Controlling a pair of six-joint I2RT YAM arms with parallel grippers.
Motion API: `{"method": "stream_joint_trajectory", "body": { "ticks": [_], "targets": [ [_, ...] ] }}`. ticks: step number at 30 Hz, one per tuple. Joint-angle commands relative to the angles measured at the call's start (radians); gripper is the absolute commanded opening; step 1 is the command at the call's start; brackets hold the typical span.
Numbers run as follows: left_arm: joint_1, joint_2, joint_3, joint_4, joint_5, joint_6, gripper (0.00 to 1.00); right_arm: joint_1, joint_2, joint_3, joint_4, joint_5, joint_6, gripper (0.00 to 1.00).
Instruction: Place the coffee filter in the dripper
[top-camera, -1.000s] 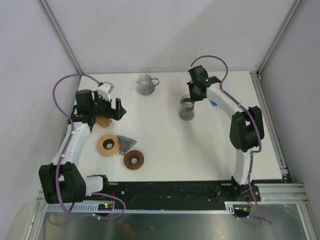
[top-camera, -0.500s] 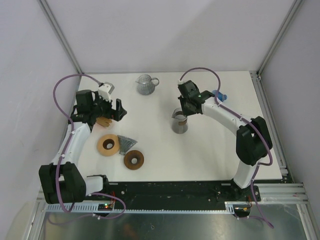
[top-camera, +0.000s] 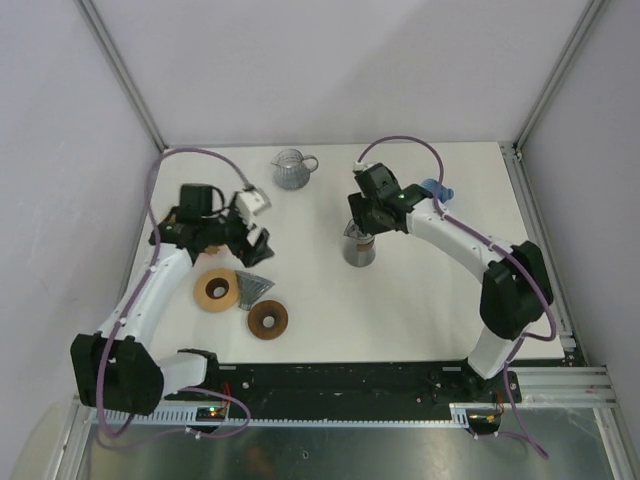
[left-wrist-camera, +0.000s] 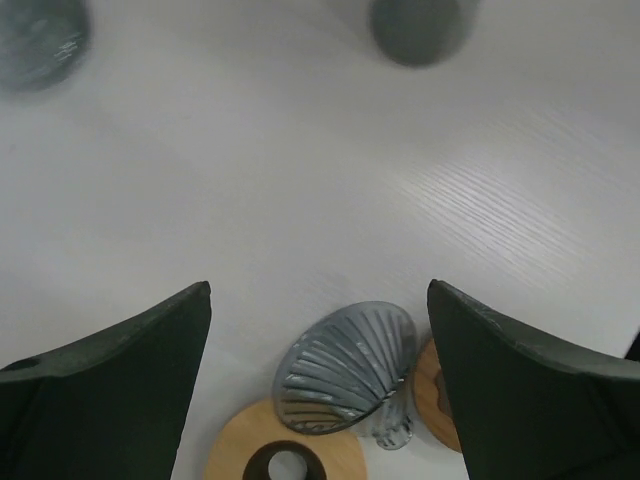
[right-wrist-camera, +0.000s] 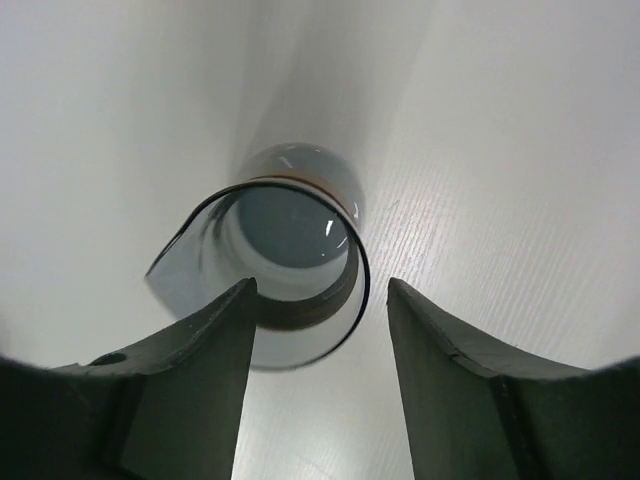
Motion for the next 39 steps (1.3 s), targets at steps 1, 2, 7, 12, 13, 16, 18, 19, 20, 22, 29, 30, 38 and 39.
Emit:
{"method": "stream_joint_trajectory", "body": {
  "ticks": [1,2,7,12,13,16,18,19,20,22,29,30,38,39],
  "targets": [
    [-0.236,-0.017,0.032,-0.327,-0.096,0.364,0.94,0.008,-0.146,0.012,0.008,-0.023,-0.015,0.63],
    [-0.289,-0.016,0.012,-0.354,-0.13,0.417,0.95,0.008,-0.169,0.012,0.006,-0.023,-0.022,0.67],
    [-0.426,0.009,-0.086,-0.396,-0.215,0.621,0.97,0.002,-0.254,-0.013,-0.009,-0.006,-0.05,0.78],
    [-0.432,0.037,-0.117,-0.397,-0.177,0.838,0.95,-0.008,-0.31,-0.053,-0.024,0.005,-0.056,0.8],
    [-0.429,0.048,-0.119,-0.397,-0.179,0.865,0.95,-0.008,-0.319,-0.062,-0.026,0.009,-0.056,0.8],
    [-0.424,0.087,-0.12,-0.397,-0.199,0.927,0.95,-0.008,-0.346,-0.087,-0.025,0.016,-0.055,0.8],
    [-0.424,0.124,-0.118,-0.397,-0.203,0.946,0.94,-0.01,-0.361,-0.105,-0.021,0.019,-0.055,0.8],
    [-0.424,0.145,-0.114,-0.397,-0.203,0.952,0.94,-0.011,-0.369,-0.113,-0.019,0.02,-0.056,0.8],
    [-0.424,0.172,-0.11,-0.397,-0.204,0.953,0.93,-0.011,-0.374,-0.12,-0.018,0.021,-0.056,0.8],
    [-0.424,0.215,-0.098,-0.397,-0.206,0.948,0.91,-0.011,-0.381,-0.129,-0.019,0.022,-0.056,0.8],
    [-0.424,0.284,-0.092,-0.372,-0.187,0.936,0.8,-0.012,-0.396,-0.148,-0.015,0.023,-0.058,0.8],
    [-0.424,0.288,-0.099,-0.36,-0.188,0.933,0.77,-0.012,-0.396,-0.15,-0.014,0.021,-0.058,0.8],
    [-0.426,0.31,-0.142,-0.322,-0.222,0.924,0.58,-0.01,-0.396,-0.154,-0.006,0.015,-0.062,0.8],
    [-0.428,0.306,-0.148,-0.32,-0.217,0.926,0.57,-0.01,-0.395,-0.155,-0.005,0.015,-0.061,0.8]
  ]
}}
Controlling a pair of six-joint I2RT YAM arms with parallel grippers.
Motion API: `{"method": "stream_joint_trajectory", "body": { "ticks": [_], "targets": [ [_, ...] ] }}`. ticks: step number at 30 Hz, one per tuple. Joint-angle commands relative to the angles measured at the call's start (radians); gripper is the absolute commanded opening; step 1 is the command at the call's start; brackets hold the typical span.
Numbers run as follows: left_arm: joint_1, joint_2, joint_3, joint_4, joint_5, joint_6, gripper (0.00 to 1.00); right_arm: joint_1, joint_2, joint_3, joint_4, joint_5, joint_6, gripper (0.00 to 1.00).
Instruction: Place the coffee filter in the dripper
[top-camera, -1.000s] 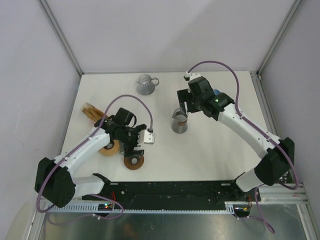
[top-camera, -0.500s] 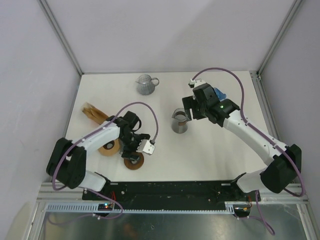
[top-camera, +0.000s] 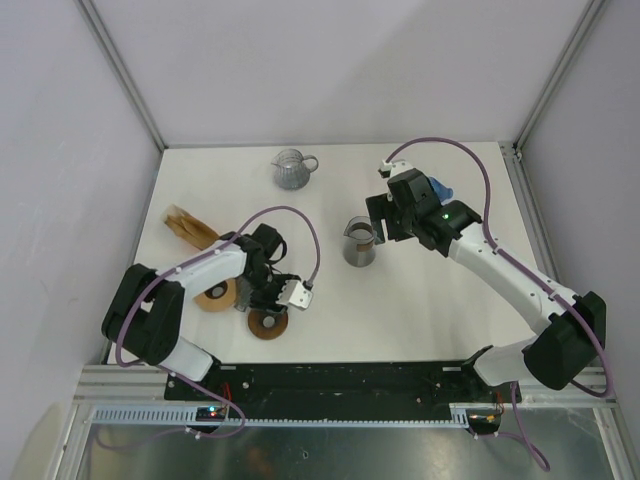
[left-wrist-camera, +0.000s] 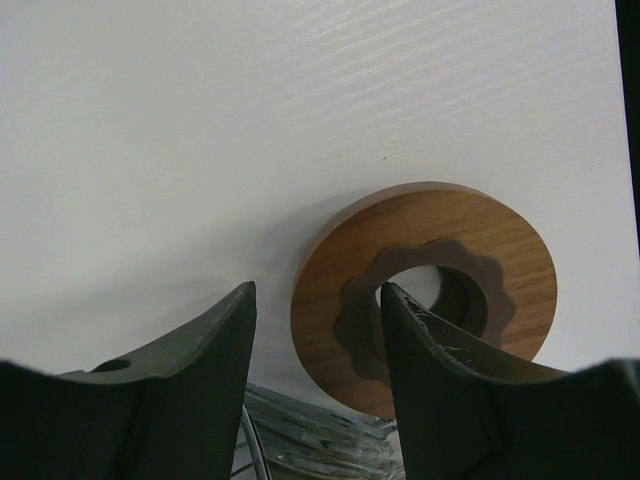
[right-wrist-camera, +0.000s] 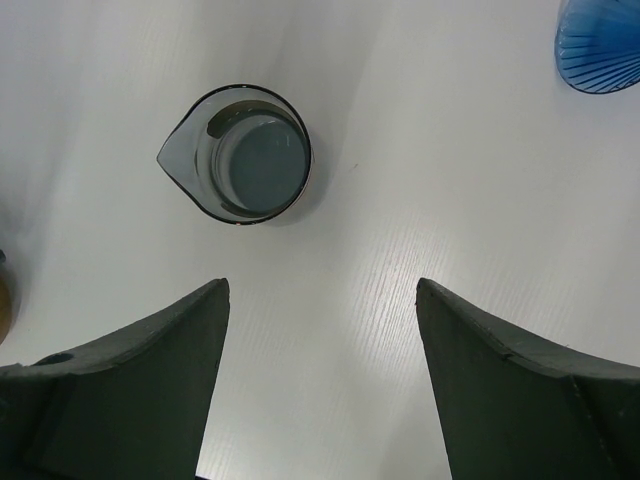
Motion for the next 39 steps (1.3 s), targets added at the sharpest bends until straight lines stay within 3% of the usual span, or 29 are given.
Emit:
{"method": "stream_joint_trajectory", "body": {
  "ticks": [1,9,13,17,19,27,32,39],
  "targets": [
    [-0.002,-0.004,-0.032,0.003,-0.008,0.023,0.56,0.0,-0.031,0.001,0.021,0.006,-0.009,0.8],
    [-0.022,-0.001,-0.062,0.009,-0.003,0.035,0.54,0.0,-0.036,0.001,0.029,-0.004,-0.014,0.8],
    [-0.025,-0.004,-0.042,0.012,0.018,0.005,0.38,0.0,-0.042,0.001,0.027,-0.002,-0.013,0.8],
    [-0.025,-0.015,0.003,0.013,0.055,-0.064,0.07,-0.002,-0.049,0.001,0.023,-0.003,-0.012,0.8],
    [-0.025,-0.019,0.03,0.011,0.072,-0.111,0.02,-0.002,-0.053,0.001,0.021,-0.003,-0.01,0.8],
    [-0.024,-0.006,0.206,0.01,0.12,-0.434,0.0,0.003,-0.083,0.001,0.022,-0.018,0.038,0.8],
    [-0.021,0.021,0.356,0.012,0.12,-0.743,0.0,0.03,-0.118,0.001,0.048,-0.044,0.121,0.79],
    [-0.022,0.042,0.6,0.019,0.044,-1.083,0.0,0.077,-0.156,0.001,0.141,-0.131,0.177,0.79]
  ]
}}
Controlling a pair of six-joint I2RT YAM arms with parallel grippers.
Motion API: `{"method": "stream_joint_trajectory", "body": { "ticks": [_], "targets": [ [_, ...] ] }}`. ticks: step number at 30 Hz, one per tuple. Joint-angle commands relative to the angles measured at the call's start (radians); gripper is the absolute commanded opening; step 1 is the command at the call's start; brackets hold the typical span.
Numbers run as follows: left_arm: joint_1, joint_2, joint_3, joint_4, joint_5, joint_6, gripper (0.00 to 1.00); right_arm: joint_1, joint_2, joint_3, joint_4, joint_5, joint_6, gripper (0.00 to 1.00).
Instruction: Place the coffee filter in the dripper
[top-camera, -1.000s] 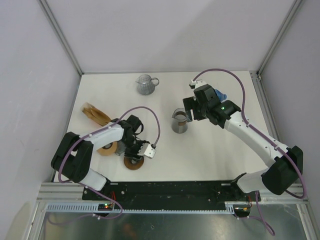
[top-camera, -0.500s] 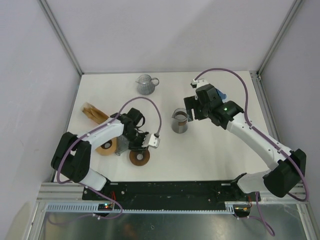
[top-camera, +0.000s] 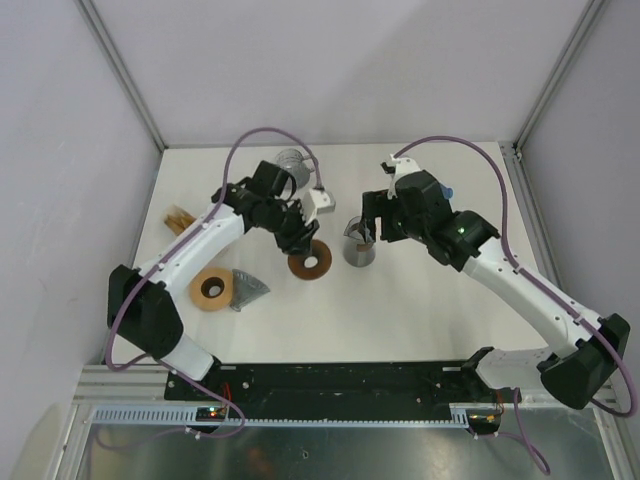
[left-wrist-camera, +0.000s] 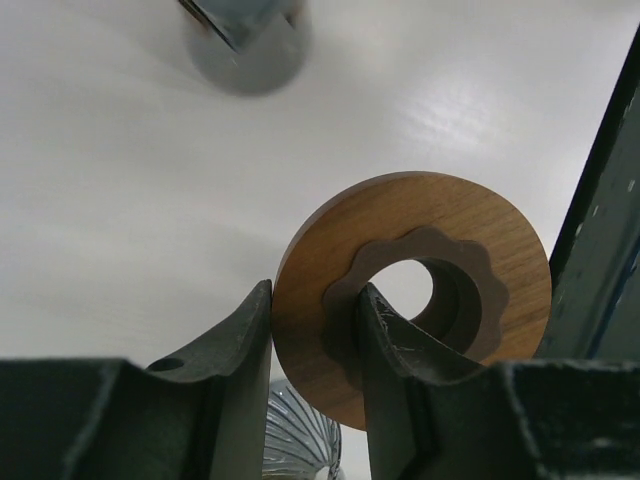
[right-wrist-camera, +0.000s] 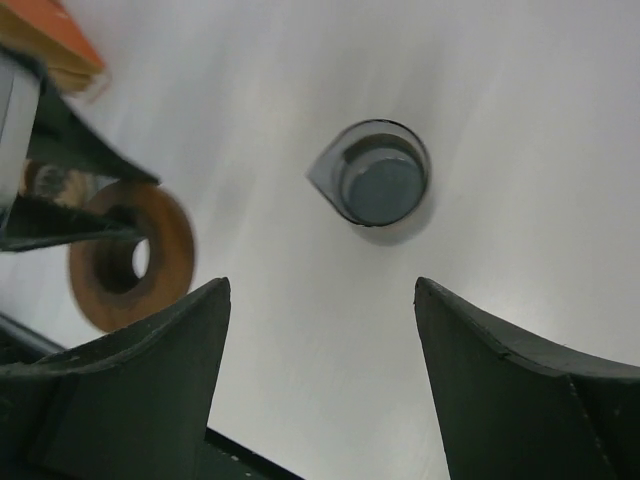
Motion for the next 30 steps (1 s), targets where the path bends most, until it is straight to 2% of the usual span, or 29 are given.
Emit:
{"method": "stream_joint_trajectory", "body": {
  "ticks": [1,9,17,30],
  "targets": [
    [-0.002,0.02,0.19,0.012,-0.035,-0.304,0.0,0.015,-0.051,0.002,0.092,-0.058,0.057,0.79],
    [-0.02,0.253,0.5,0.011,-0.115,-0.443,0.0,-0.079,-0.022,0.002,0.086,-0.103,0.073,0.8],
    [-0.064,0.423,0.702,0.008,-0.159,-0.486,0.0,-0.206,-0.037,-0.047,0.091,-0.145,0.085,0.8],
    [-0.138,0.541,0.761,-0.003,-0.237,-0.464,0.0,-0.255,-0.036,-0.138,0.13,-0.179,0.085,0.79]
  ]
}}
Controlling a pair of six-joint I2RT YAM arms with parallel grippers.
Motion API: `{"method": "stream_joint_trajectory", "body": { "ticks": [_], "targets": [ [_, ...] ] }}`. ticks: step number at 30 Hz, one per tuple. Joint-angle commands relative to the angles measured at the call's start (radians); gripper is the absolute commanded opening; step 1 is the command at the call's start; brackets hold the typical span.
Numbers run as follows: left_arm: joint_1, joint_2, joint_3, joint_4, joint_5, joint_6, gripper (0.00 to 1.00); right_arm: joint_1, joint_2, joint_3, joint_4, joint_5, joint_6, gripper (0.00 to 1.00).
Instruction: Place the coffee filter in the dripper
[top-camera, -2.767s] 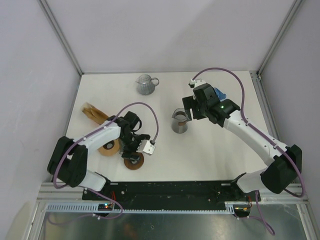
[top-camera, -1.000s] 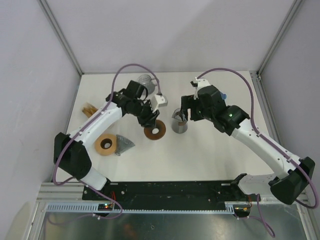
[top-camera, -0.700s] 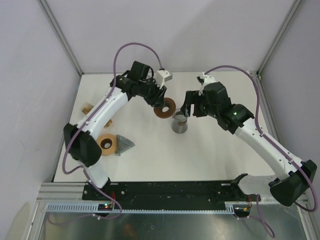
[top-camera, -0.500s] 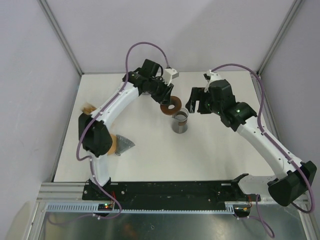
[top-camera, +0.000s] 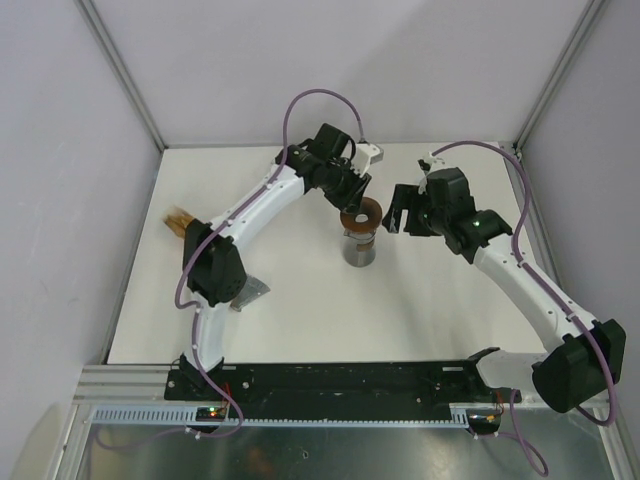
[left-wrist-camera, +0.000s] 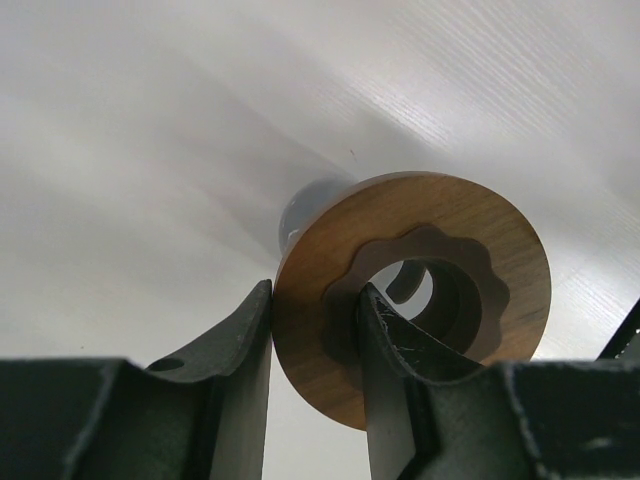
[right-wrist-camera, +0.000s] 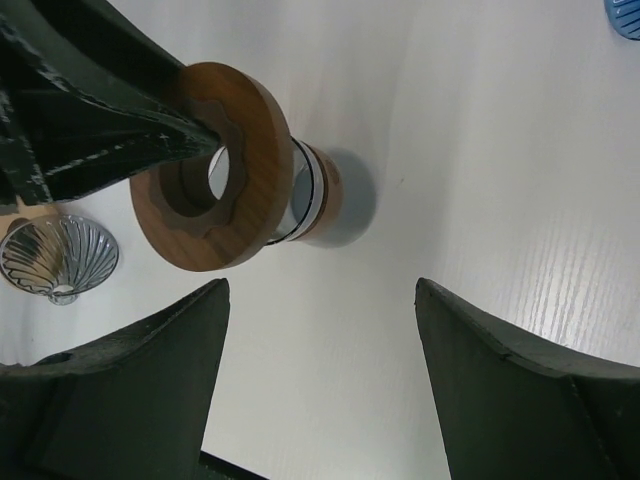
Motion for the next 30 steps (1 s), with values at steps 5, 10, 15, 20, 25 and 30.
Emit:
{"method": "stream_joint_trajectory", "body": {
  "ticks": [5,10,15,20,25,30],
  "targets": [
    [-0.032,0.03,0.013,0.001,-0.061,0.008,0.0,-0.021,-0.013,-0.016,0.048,-0.02,0.002,0.8],
    [-0.041,0.046,0.011,0.001,-0.08,0.016,0.0,-0.026,-0.004,-0.025,0.057,-0.032,0.003,0.79],
    [-0.057,0.053,0.0,0.002,-0.096,0.033,0.01,-0.027,0.0,-0.03,0.062,-0.034,0.001,0.79],
    [-0.059,0.065,-0.004,0.001,-0.108,0.042,0.04,-0.029,0.005,-0.036,0.065,-0.039,-0.003,0.8],
    [-0.059,0.077,0.004,0.001,-0.114,0.049,0.07,-0.031,0.009,-0.042,0.074,-0.049,-0.005,0.8],
    [-0.059,0.081,0.0,0.001,-0.124,0.058,0.22,-0.032,0.015,-0.046,0.079,-0.054,-0.006,0.8]
  ]
}}
